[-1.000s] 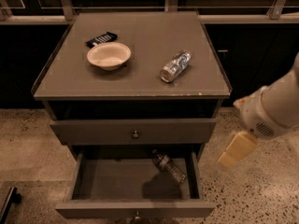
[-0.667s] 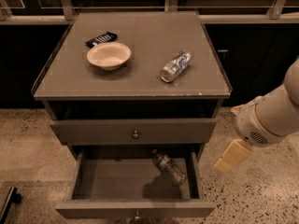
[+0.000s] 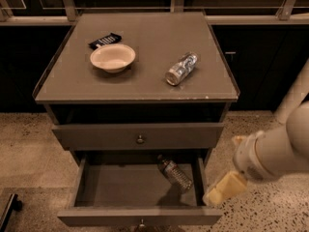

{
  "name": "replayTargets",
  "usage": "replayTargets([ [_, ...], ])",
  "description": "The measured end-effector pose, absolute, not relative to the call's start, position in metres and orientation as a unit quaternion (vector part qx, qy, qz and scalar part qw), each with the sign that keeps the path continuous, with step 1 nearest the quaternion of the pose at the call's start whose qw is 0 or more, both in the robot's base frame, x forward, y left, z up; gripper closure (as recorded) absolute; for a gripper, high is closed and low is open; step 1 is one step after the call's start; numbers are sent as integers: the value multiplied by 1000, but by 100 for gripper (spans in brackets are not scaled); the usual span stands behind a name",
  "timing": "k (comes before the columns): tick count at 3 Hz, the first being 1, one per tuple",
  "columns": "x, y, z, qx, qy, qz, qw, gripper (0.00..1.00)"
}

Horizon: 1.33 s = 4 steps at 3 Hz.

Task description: Pick water bottle from middle drawer and place on counter

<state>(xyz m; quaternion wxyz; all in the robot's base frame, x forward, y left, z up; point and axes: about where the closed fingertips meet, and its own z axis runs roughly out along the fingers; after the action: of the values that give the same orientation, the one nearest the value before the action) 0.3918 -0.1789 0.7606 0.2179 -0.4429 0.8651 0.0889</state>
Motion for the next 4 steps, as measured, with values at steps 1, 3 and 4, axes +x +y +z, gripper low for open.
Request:
replayTargets([
  [1, 357, -152, 676, -365, 884, 184, 225, 0],
  [3, 361, -149, 655, -316, 894, 199, 249, 0],
  [4, 361, -149, 618, -278, 902, 209, 255, 0],
])
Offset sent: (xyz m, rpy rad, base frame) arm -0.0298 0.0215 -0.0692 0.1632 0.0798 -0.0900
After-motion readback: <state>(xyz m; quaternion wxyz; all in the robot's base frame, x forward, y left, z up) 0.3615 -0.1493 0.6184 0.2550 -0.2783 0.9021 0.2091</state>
